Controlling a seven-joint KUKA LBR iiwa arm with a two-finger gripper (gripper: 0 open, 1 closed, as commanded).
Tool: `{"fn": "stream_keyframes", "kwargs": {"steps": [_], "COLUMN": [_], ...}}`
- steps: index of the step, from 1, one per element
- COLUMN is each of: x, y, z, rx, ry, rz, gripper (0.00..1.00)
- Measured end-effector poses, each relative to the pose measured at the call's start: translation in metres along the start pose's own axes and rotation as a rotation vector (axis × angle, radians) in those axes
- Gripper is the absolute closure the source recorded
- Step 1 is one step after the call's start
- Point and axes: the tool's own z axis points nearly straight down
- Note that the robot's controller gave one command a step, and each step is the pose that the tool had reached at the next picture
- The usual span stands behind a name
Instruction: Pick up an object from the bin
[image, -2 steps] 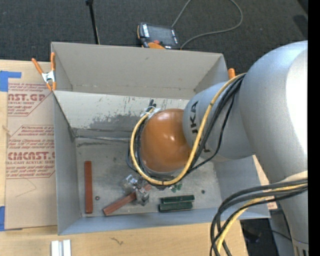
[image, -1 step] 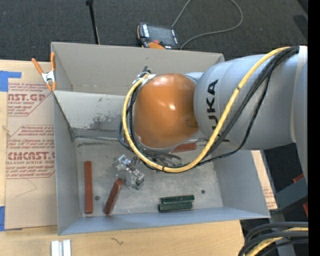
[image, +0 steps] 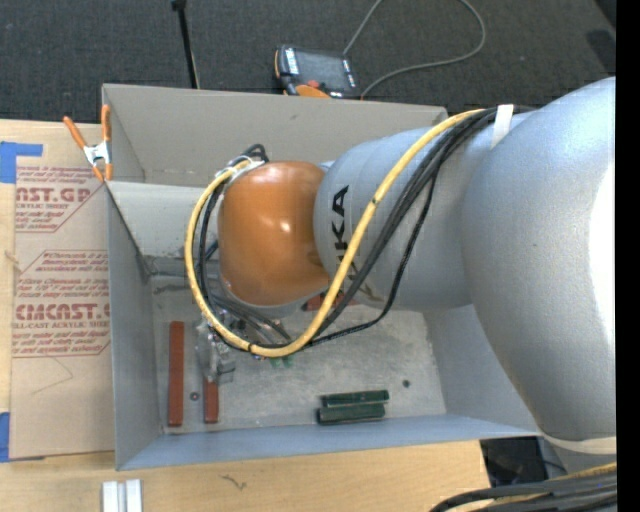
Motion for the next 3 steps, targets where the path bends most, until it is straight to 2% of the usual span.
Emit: {"fn": "stream_keyframes", "kwargs": {"steps": [1,2,3], "x": [0.000,-0.013,0.013], "y": [-0.001,-0.038,-0.047], "z": [0.000,0.099,0.033], "rx": [0.000,0.001,0.002], "ry": [-0.001,0.000,-0.004], "rz": [0.001,-0.045,-0.291], "gripper": [0.00,0.00,0.00]}}
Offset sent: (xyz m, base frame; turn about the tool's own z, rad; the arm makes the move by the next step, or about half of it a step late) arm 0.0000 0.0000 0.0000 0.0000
